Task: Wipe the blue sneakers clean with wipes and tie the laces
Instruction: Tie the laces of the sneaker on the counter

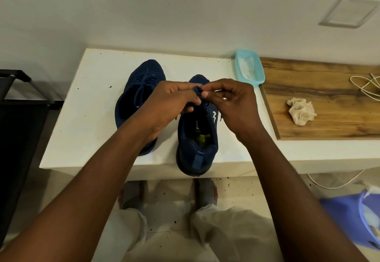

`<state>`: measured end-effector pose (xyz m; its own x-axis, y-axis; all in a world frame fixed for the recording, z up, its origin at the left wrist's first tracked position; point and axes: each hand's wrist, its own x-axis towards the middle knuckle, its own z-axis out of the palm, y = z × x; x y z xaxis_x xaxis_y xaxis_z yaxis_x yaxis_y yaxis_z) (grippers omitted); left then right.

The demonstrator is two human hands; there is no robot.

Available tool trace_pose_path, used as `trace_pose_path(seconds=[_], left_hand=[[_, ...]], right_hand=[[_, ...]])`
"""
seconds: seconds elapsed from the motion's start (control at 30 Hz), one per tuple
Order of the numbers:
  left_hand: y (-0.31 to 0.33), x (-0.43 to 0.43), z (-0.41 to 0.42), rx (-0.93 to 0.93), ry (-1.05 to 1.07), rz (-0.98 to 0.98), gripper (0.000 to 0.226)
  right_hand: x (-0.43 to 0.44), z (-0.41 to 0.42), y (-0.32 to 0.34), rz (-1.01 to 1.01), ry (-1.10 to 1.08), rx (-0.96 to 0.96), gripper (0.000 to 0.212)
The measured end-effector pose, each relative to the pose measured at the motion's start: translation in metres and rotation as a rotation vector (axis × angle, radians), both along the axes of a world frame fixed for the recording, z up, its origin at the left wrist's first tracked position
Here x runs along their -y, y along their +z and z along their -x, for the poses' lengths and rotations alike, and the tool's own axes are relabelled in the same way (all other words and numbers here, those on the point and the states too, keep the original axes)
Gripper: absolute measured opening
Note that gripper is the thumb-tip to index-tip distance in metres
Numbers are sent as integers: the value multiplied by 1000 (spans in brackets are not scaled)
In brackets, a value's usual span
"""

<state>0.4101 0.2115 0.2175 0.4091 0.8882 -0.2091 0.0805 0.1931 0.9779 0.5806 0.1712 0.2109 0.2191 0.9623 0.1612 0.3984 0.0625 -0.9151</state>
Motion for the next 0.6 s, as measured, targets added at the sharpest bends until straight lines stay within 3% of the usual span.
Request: trace_pose_path(seconds=[0.1, 0.17, 0.27, 0.43, 0.5, 0.6], left_hand=[[-2, 4, 1, -53, -23, -102, 19], [-5, 3, 1, -52, 47, -122, 16], [-6, 3, -1, 46, 73, 14, 20], [-2, -1, 2, 274, 75, 242, 21], [-3, -3, 4, 229, 86, 152, 21], [-6, -4, 6, -49, 94, -282, 16]], right_hand=[[0, -1, 1, 4, -38, -74, 33], [0, 0, 3, 15, -11, -138, 33], [2, 2, 4, 1, 53, -222, 20], [0, 2, 2, -19, 57, -133, 19], [0, 3, 2, -5, 41, -139, 16], [0, 5, 5, 44, -27, -261, 11]])
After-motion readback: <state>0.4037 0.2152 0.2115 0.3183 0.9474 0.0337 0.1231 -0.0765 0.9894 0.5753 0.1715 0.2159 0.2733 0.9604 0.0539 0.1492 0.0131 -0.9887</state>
